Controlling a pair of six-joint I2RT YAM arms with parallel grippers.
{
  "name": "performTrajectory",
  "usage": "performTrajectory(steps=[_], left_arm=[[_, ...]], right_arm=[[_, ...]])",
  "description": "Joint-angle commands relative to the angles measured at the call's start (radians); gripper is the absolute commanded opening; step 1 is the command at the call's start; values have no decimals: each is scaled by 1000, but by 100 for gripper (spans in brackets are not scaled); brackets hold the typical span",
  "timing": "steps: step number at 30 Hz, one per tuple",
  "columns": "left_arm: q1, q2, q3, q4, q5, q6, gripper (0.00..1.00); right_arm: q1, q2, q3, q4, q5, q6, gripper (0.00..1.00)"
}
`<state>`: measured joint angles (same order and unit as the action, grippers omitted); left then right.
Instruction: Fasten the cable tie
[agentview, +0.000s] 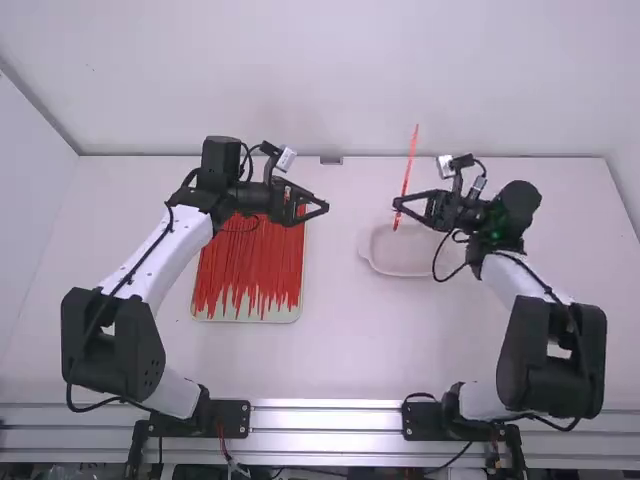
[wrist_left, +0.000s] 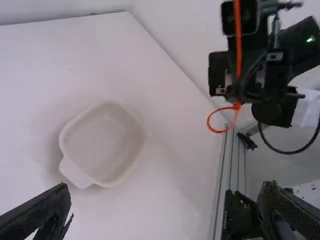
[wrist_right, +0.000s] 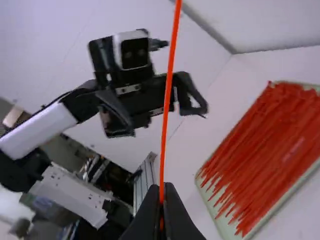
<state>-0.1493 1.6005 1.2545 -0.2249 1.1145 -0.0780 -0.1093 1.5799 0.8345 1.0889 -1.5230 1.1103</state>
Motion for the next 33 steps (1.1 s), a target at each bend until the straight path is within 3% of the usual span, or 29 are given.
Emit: performTrajectory(steps=[1, 8, 19, 25, 33], left_arm=[[5, -14, -1, -3, 26, 24, 99], [-2, -14, -1, -1, 19, 52, 99], [2, -14, -1, 47, 21, 45, 99], [-1, -14, -1, 77, 21, 45, 99], [-1, -14, -1, 83, 21, 45, 99]], right_arm=[[12, -24, 66, -10, -34, 53, 0], [37, -24, 171, -88, -33, 55, 0], [91, -24, 433, -177, -23, 217, 0], [53, -24, 592, -352, -8, 218, 0], [9, -21, 667, -605, 24, 149, 0]])
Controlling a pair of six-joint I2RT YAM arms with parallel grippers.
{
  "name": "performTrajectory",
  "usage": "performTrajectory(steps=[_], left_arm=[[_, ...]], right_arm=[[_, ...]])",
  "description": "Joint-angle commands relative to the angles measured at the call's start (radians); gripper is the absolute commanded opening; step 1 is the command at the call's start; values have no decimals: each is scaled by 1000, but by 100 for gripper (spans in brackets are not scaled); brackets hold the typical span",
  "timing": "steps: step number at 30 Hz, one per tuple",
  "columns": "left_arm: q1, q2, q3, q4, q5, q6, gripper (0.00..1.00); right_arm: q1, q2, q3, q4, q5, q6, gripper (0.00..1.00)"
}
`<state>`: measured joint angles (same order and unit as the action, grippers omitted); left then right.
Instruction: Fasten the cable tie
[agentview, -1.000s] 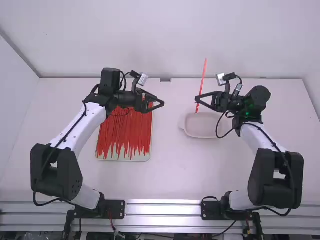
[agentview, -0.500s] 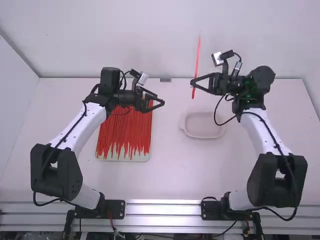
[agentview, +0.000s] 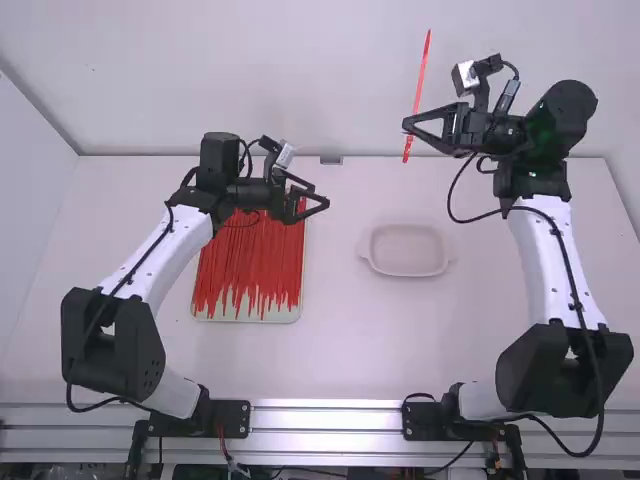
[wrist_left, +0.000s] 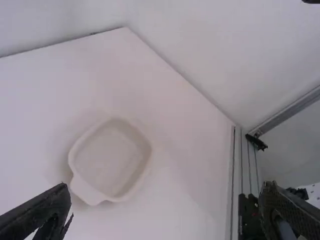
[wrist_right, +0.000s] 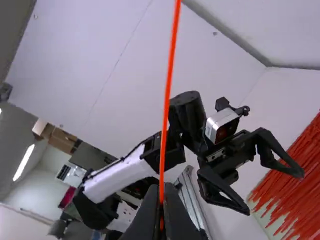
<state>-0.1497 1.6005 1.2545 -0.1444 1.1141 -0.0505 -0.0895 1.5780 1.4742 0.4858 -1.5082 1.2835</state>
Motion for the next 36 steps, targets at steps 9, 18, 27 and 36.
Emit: performTrajectory(steps=[9, 18, 27, 36], left_arm=[[-1, -14, -1, 3, 22, 18, 99], [-1, -14, -1, 3, 22, 21, 99], [-2, -14, -1, 14, 21, 18, 99], [6, -14, -1, 5, -64, 14, 99]], right_arm=[[-148, 5, 23, -406, 142, -189, 0], [-187, 5, 23, -879, 344, -594, 0], [-52, 5, 23, -1204, 804, -945, 0], [118, 5, -13, -1278, 1227, -983, 0]])
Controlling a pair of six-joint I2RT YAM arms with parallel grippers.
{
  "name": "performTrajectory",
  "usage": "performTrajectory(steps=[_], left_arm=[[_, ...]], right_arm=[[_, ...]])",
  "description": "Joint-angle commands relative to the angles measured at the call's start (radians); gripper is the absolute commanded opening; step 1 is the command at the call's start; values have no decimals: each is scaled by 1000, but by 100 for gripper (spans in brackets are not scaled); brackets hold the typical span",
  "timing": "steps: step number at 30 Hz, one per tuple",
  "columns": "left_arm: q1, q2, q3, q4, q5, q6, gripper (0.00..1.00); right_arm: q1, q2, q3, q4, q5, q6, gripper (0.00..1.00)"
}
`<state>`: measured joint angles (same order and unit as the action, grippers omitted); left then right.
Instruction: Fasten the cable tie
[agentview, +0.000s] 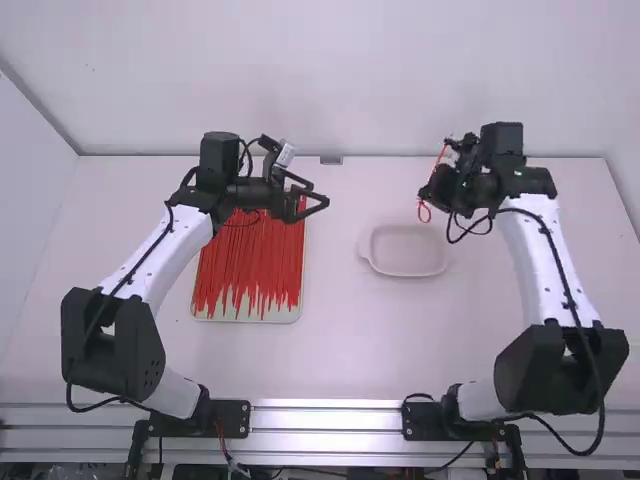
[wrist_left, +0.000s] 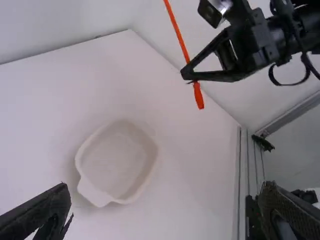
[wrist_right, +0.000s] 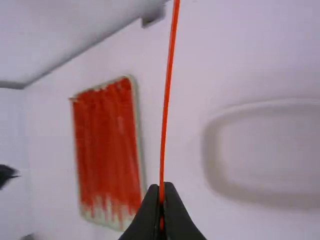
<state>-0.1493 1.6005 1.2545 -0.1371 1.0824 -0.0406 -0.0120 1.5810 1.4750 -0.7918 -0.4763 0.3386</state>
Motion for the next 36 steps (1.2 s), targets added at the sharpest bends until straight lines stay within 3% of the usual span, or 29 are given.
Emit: performTrajectory(steps=[1, 9, 16, 23, 32, 34, 35, 36], left_arm=[[5, -14, -1, -4, -34, 5, 99], [5, -14, -1, -28, -116, 4, 99], [5, -14, -1, -33, -116, 8, 99], [5, -14, -1, -30, -116, 7, 99], [5, -14, -1, -27, -134, 4, 99], [5, -14, -1, -23, -131, 4, 99], [5, -14, -1, -24, -131, 5, 99], [5, -14, -1, -24, -131, 4, 99]], right_arm=[[47, 2, -18, 2, 209, -40, 0], [143, 2, -194, 136, 349, -44, 0], [118, 11, -351, 320, 342, -18, 0], [90, 140, -374, 398, 281, -5, 0], [133, 231, -375, 437, 348, -3, 0], [143, 235, -375, 441, 355, -3, 10], [147, 235, -375, 447, 360, -3, 30], [148, 235, -375, 449, 364, -3, 99]])
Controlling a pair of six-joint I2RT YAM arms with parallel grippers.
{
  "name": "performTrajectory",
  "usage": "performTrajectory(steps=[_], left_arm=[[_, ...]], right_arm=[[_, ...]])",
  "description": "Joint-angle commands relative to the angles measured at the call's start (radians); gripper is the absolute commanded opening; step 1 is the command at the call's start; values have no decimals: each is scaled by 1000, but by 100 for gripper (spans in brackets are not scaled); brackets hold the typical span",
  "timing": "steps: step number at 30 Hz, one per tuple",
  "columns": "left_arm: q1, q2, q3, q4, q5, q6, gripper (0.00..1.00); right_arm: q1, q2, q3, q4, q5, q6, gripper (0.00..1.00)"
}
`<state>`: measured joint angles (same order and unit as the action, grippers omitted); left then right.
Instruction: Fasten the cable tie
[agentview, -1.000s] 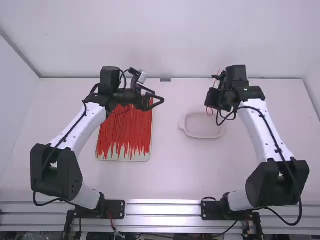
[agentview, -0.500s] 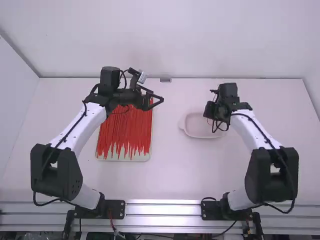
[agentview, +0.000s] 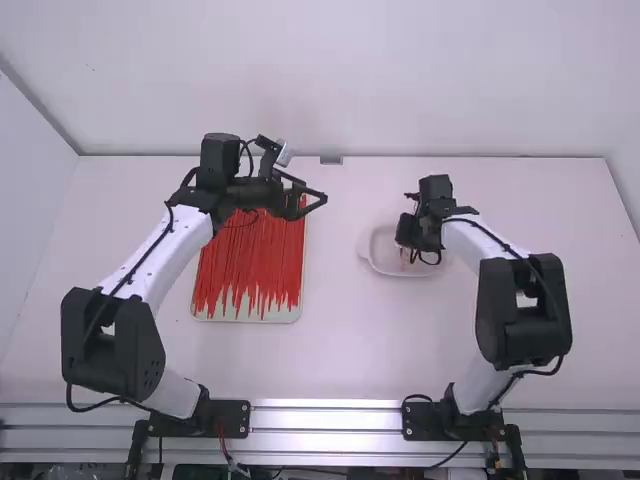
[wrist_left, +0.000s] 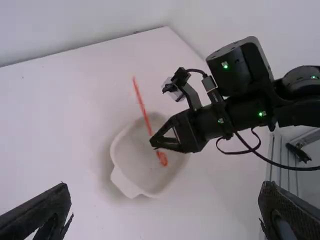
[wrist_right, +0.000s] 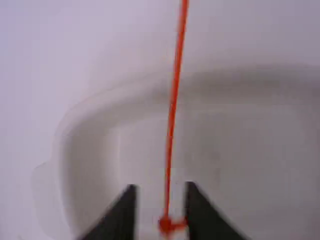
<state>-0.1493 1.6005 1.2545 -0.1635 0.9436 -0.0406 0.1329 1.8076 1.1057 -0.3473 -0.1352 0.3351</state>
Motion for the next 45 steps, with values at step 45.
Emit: performTrajectory(steps=[45], left_arm=[[149, -505, -121, -342, -371, 41, 87]], right_arm=[[106, -426, 332, -670, 135, -133, 88]])
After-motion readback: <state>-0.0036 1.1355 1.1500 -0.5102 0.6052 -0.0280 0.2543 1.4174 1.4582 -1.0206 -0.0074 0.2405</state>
